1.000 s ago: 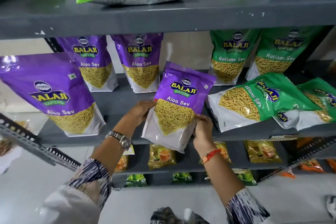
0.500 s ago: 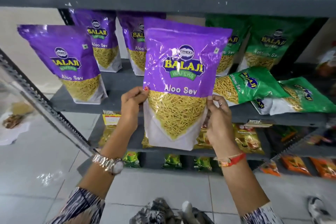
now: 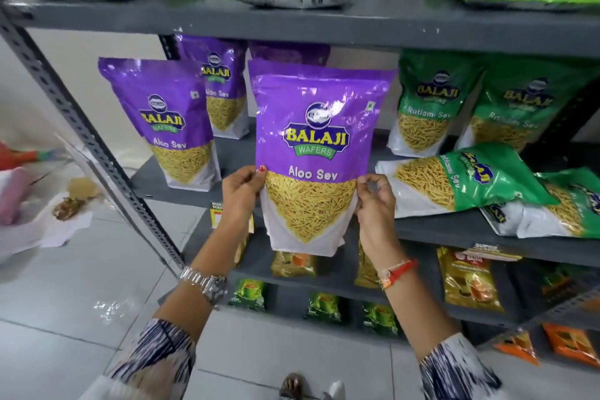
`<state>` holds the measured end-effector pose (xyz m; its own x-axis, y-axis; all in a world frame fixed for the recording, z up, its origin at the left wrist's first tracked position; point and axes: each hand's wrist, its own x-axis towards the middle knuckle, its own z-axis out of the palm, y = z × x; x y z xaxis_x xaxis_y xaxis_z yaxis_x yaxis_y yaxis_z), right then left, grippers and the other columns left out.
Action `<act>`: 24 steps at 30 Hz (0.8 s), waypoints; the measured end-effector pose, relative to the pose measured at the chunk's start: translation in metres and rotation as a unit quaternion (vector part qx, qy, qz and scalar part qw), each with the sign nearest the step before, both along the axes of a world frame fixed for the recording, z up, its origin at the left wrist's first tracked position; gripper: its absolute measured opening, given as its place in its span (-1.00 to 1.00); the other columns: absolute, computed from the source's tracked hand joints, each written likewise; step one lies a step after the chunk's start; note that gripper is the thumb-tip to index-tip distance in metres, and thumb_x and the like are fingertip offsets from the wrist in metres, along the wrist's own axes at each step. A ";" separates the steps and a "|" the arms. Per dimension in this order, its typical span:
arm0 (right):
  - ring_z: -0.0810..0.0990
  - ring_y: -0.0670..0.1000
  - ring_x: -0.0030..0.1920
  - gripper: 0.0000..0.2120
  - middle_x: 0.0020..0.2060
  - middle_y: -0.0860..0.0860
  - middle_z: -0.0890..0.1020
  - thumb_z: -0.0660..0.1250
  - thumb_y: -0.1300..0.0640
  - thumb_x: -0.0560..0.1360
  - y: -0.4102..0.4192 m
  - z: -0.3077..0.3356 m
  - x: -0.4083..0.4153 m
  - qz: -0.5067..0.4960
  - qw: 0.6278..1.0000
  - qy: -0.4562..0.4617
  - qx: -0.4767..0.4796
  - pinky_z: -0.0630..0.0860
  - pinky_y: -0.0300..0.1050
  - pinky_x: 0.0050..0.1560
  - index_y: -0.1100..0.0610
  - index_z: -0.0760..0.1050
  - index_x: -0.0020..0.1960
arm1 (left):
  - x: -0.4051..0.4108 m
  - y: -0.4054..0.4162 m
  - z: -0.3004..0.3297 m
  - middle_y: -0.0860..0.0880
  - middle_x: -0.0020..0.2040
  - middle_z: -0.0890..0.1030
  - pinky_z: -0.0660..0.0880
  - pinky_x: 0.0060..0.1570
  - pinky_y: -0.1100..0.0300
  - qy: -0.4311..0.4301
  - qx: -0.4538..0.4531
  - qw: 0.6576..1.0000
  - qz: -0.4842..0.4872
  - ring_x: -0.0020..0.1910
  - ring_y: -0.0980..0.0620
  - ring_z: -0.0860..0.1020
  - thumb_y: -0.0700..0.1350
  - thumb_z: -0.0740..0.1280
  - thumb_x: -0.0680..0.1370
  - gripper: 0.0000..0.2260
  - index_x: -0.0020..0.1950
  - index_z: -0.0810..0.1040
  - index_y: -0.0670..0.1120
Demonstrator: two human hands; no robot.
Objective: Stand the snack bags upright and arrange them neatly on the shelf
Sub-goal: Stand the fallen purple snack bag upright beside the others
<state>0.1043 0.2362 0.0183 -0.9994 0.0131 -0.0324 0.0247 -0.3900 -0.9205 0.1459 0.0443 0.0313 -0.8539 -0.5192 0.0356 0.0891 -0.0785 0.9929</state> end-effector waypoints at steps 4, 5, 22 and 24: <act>0.58 -0.06 -0.19 -0.88 -0.19 0.01 0.59 0.20 0.20 0.56 -0.035 -0.011 -0.038 0.028 0.999 0.002 -0.017 0.52 -0.19 -0.17 0.05 0.38 -0.15 | -0.029 -0.030 -0.010 -0.10 -0.28 0.48 0.37 -0.22 0.11 -0.025 0.012 0.999 0.031 -0.27 0.00 0.40 -0.22 0.27 0.52 -0.81 -0.29 0.53 -0.09; 0.59 -0.06 -0.20 -0.88 -0.18 0.02 0.60 0.20 0.19 0.56 -0.044 -0.013 -0.046 0.036 0.999 0.005 -0.017 0.53 -0.19 -0.18 0.04 0.38 -0.15 | -0.037 -0.036 -0.012 -0.11 -0.26 0.48 0.36 -0.20 0.09 -0.033 0.021 0.998 0.041 -0.25 -0.01 0.39 -0.20 0.27 0.52 -0.82 -0.28 0.54 -0.08; 0.62 0.01 -0.03 -0.95 -0.08 0.03 0.63 0.19 0.10 0.56 -0.127 -0.039 -0.098 0.094 0.994 -0.005 -0.047 0.58 -0.13 -0.02 0.03 0.41 -0.05 | -0.092 -0.100 -0.030 0.01 -0.45 0.39 0.33 -0.23 0.16 -0.032 0.060 0.989 0.129 -0.38 0.07 0.30 -0.19 0.26 0.53 -0.77 -0.33 0.47 -0.05; 0.62 0.02 -0.01 -0.96 -0.07 0.02 0.63 0.19 0.09 0.56 -0.127 -0.040 -0.098 0.094 0.994 -0.003 -0.048 0.59 -0.13 -0.01 0.02 0.41 -0.04 | -0.093 -0.101 -0.034 -0.01 -0.42 0.37 0.32 -0.21 0.14 -0.021 0.039 0.990 0.134 -0.38 0.06 0.30 -0.19 0.24 0.54 -0.76 -0.33 0.48 -0.04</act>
<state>0.0064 0.1089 -0.0220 -0.9837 -0.1774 -0.0300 0.1104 -0.4637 -0.8791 0.0526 -0.0562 -0.0026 -0.6846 -0.7275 -0.0464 0.0757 -0.1344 0.9880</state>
